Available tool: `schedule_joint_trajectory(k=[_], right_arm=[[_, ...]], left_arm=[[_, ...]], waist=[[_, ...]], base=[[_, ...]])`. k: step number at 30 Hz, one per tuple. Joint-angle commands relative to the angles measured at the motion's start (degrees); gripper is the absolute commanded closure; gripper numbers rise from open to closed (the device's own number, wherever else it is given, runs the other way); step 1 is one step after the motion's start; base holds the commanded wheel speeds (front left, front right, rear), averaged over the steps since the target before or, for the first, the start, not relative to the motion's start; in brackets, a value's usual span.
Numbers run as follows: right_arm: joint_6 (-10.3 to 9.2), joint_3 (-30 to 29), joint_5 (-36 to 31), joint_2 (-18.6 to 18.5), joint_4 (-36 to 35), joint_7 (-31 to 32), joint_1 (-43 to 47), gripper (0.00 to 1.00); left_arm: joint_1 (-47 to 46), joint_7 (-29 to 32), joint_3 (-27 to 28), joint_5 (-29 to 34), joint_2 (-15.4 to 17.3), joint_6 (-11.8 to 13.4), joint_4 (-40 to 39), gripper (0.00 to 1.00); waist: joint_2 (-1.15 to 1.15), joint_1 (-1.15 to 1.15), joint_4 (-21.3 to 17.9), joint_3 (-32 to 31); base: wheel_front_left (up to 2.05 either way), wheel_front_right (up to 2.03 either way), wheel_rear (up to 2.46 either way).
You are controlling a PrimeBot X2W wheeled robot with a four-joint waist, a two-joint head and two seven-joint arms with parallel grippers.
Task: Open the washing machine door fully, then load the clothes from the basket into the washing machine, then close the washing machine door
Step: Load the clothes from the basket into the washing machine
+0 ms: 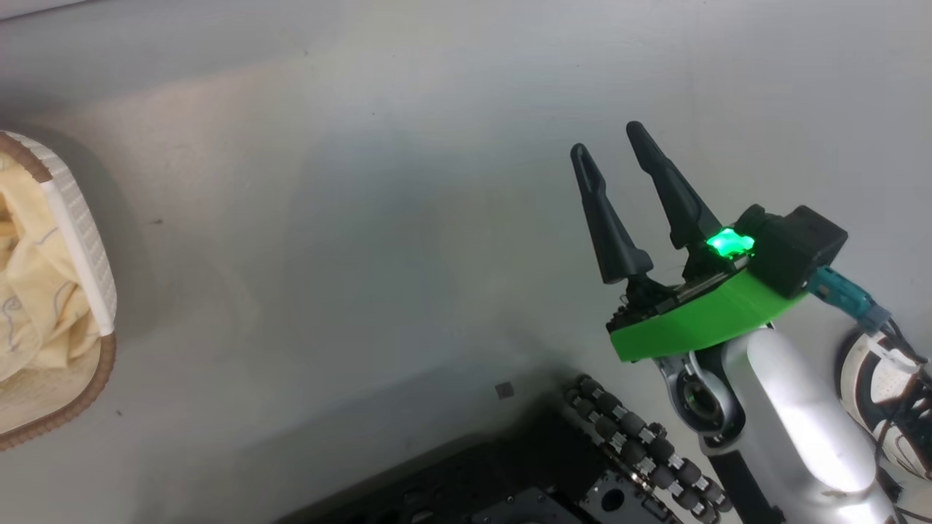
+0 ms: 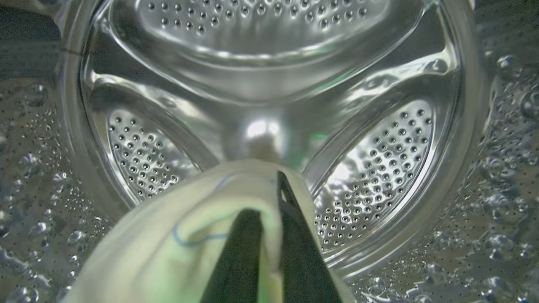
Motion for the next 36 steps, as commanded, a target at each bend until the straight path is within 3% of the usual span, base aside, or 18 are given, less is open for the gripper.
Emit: schedule_joint_trajectory(k=[1,14,15,16,17,36], right_arm=[[0.01,0.84,0.33,0.09,-1.55,-0.55,1.40,0.00],[0.01,1.23,-0.22,0.09,-1.39,-0.55,1.47,0.00],[0.01,1.30,-0.24,0.09,-1.31,-0.55,1.47,0.00],[0.01,1.40,-0.21,0.09,-1.30,-0.55,1.51,0.00],[0.01,1.50,-0.16,0.09,-1.30,-0.55,1.57,0.00],[0.01,-2.64,-2.54,0.09,0.51,-0.55,0.76,0.00]], left_arm=[[-1.23,-0.25,0.49,0.19,1.33,0.01,-0.77,1.00],[2.50,5.81,-8.07,-5.20,1.27,0.01,3.76,1.00],[2.75,5.89,-8.56,-5.35,1.34,0.01,4.08,0.71],[2.90,5.63,-9.11,-5.24,1.44,0.01,4.32,0.08],[3.15,5.83,-9.41,-5.75,1.32,0.01,4.53,0.00],[13.55,0.34,-15.79,-13.42,-1.40,0.01,3.59,0.00]], waist=[[0.00,0.00,0.08,-0.04],[0.00,0.00,0.11,-0.47],[0.00,0.00,0.08,-0.59],[0.00,0.00,0.08,-0.73],[0.00,0.00,0.10,-0.88],[0.00,0.00,4.41,-7.26]], base=[[0.00,0.00,0.00],[0.00,0.00,0.00],[0.00,0.00,0.00],[0.00,0.00,0.00],[0.00,0.00,0.00],[0.00,0.00,0.00]])
